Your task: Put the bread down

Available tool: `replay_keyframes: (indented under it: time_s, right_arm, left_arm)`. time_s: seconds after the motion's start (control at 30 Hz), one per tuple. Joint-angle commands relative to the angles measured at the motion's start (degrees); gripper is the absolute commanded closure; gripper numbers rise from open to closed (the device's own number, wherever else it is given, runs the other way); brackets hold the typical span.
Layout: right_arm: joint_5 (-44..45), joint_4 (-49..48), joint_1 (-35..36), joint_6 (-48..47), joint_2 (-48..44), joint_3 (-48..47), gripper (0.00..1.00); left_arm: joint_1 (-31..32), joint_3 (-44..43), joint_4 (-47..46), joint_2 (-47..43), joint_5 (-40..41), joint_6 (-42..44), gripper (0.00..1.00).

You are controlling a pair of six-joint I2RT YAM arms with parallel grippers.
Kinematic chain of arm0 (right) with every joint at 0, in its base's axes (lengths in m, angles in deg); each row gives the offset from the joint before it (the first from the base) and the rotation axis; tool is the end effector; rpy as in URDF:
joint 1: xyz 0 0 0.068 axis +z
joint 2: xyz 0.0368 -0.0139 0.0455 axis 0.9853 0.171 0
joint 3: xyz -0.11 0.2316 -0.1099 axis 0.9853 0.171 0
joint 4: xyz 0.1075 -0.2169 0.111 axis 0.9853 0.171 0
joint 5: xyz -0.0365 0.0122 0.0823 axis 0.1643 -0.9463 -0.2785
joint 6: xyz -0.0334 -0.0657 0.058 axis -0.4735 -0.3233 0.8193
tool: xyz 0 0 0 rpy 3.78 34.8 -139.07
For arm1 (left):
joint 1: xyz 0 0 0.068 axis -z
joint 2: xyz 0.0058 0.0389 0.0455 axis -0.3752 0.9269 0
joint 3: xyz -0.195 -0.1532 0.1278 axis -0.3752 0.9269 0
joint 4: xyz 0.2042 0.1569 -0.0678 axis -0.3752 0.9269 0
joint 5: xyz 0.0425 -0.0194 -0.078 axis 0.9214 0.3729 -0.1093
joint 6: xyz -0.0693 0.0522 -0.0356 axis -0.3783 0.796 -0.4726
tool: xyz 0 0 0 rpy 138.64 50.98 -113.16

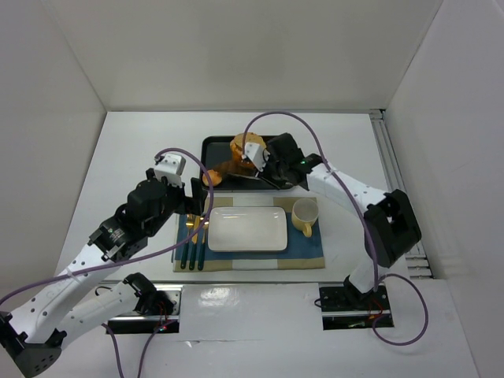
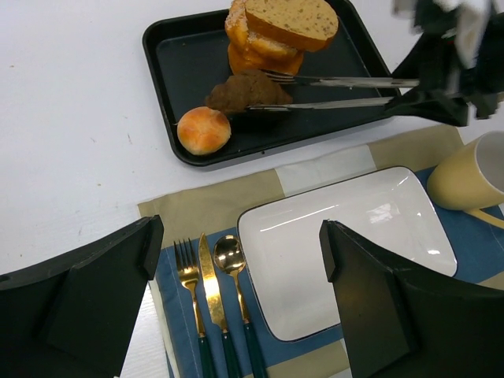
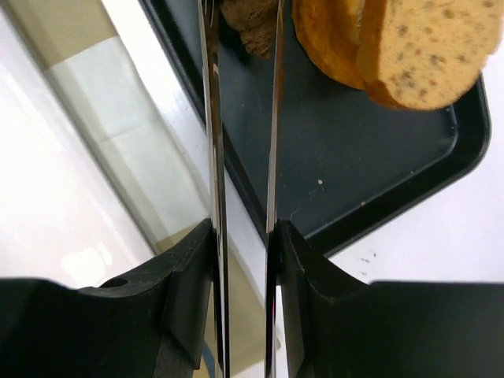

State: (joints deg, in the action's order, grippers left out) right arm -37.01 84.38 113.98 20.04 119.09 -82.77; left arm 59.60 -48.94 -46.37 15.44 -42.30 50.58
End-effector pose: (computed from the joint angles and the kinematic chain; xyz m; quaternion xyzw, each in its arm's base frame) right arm 0.3317 0.2322 0.2193 -0.5428 0.7540 0.0398 0.3678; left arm 0.1884 -0.1098 0.3370 0.0325 0.7951 -0.1583 0.5845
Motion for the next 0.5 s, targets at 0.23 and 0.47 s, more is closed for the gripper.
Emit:
replay_keyframes:
  time_s: [0.23,0.47]
  right_arm:
    - [-16.14,10.59,-2.97,-5.63,-22.77,7.64,0.83]
    - [-20.72,24.84,-2.97,-9.42,-26.29,10.99,0.83]
  left_arm:
    - [0.14,0.13,-2.87,-0.22,0.55,-0.44,0.0]
    - [0.14,0.13,-2.87,-0.22,0.55,-0.44,0.0]
